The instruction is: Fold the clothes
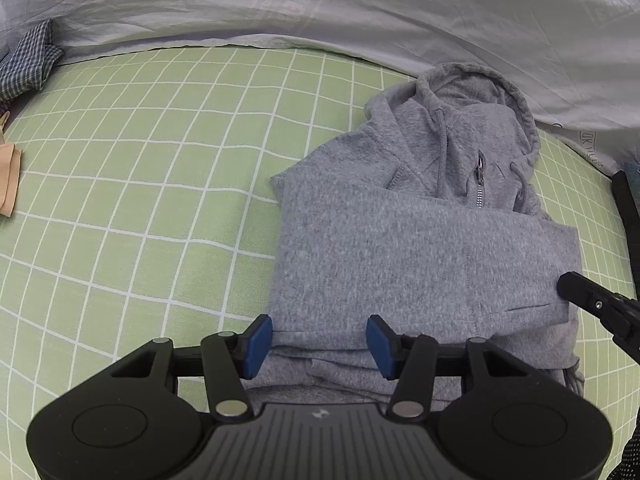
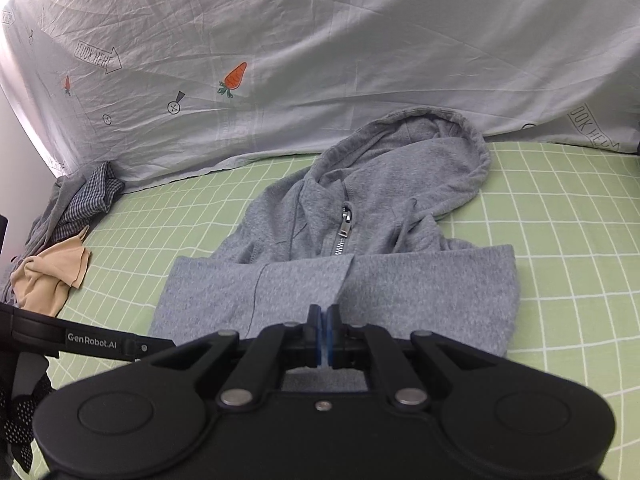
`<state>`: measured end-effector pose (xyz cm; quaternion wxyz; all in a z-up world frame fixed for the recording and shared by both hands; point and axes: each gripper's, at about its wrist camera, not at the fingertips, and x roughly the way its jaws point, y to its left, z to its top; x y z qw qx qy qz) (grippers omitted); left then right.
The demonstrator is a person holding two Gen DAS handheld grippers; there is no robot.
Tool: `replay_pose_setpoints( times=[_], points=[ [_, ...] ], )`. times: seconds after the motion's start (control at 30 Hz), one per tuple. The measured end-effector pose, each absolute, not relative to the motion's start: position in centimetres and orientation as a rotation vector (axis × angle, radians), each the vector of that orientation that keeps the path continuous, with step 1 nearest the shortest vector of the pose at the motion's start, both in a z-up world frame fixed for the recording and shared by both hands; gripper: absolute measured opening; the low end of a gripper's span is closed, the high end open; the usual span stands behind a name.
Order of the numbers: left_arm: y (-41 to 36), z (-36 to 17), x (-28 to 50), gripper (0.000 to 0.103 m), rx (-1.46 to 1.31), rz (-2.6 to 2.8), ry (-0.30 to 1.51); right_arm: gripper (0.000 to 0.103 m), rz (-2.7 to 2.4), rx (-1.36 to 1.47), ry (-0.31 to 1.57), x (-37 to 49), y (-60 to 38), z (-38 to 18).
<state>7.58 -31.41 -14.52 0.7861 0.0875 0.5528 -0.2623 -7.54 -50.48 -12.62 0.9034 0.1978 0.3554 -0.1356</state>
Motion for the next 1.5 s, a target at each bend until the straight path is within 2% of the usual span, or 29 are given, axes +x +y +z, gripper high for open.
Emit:
replay_pose_setpoints(
  times=[0.33, 0.77, 0.9, 0.97, 1.0, 1.03, 1.1, 1.17, 1.2, 1.23, 1.3, 1.37, 1.5],
  points=[
    [-31.4, -14.3, 7.1, 0.053, 0.207, -0.541, 1.192, 0.002, -0.461, 0.431, 0.718, -11.6, -53.6, -13.2],
    [-31.3, -16.8, 6.2, 0.055, 0.248, -0.495, 1.262, 0.003, -0.512, 0.496, 0.843, -12.5, -54.4, -17.2],
    [-31.4, -17.0, 6.1, 0.055, 0.252, -0.491, 1.265, 0.007, -0.520, 0.515, 0.854, -12.4, -54.6, -17.5],
    [-31.4, -16.9, 6.2, 0.056, 0.254, -0.490, 1.265, 0.015, -0.539, 0.518, 0.851, -12.4, -54.8, -17.3],
    [-31.4, -16.9, 6.2, 0.056, 0.257, -0.490, 1.265, 0.030, -0.551, 0.516, 0.850, -12.5, -54.9, -17.1],
    [-31.5, -16.8, 6.2, 0.056, 0.260, -0.490, 1.264, 0.052, -0.566, 0.512, 0.847, -12.5, -55.0, -16.9],
    [-31.7, -16.4, 6.4, 0.056, 0.271, -0.496, 1.258, 0.061, -0.600, 0.498, 0.826, -12.7, -55.3, -16.5],
    [-32.0, -16.0, 6.7, 0.056, 0.283, -0.504, 1.251, 0.075, -0.624, 0.481, 0.816, -12.6, -55.7, -16.2],
    [-32.2, -15.7, 6.8, 0.056, 0.282, -0.512, 1.245, 0.090, -0.635, 0.469, 0.810, -12.5, -56.0, -16.1],
    [-32.3, -15.4, 7.0, 0.056, 0.280, -0.520, 1.239, 0.096, -0.646, 0.457, 0.803, -12.4, -56.2, -16.0],
    [-32.8, -14.4, 7.3, 0.056, 0.277, -0.546, 1.221, 0.101, -0.656, 0.434, 0.792, -12.0, -56.7, -15.9],
    [-33.2, -13.5, 7.6, 0.060, 0.265, -0.572, 1.200, 0.103, -0.649, 0.414, 0.792, -11.3, -57.2, -15.8],
    [-34.2, -11.8, 8.6, 0.080, 0.242, -0.637, 1.150, 0.103, -0.632, 0.381, 0.801, -9.4, -58.4, -15.8]
  ],
)
